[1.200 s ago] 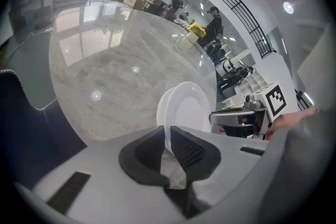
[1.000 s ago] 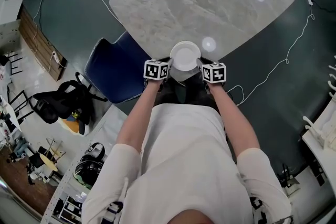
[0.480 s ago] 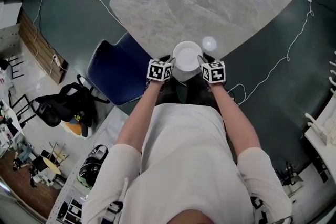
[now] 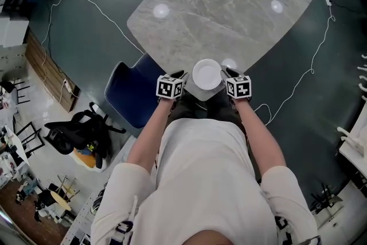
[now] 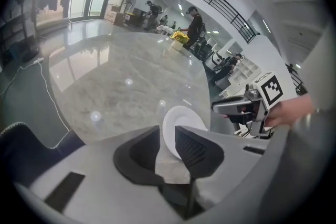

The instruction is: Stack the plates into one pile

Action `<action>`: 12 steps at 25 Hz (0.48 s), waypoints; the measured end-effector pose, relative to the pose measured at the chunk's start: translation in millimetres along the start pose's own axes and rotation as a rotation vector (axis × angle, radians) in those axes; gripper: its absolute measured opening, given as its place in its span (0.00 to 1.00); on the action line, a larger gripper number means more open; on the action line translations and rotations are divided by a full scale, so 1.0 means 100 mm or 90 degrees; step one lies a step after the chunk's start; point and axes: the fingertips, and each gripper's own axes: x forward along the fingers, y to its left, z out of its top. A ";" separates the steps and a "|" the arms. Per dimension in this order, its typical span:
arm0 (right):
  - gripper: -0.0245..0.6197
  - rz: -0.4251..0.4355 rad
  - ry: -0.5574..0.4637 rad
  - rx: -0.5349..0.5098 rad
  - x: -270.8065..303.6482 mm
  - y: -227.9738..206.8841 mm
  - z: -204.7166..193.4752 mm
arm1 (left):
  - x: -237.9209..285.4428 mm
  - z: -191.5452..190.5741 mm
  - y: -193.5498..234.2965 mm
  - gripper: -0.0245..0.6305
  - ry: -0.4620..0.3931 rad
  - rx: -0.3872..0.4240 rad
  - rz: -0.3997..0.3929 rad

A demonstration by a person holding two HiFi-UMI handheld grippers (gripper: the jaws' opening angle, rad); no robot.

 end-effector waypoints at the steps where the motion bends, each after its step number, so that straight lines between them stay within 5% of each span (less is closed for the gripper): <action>1: 0.22 0.000 -0.008 0.001 -0.03 0.02 0.06 | -0.05 0.07 0.01 0.18 -0.007 0.010 -0.003; 12: 0.15 -0.010 -0.105 -0.034 -0.70 0.27 0.67 | -0.66 0.80 -0.14 0.13 -0.091 0.100 -0.032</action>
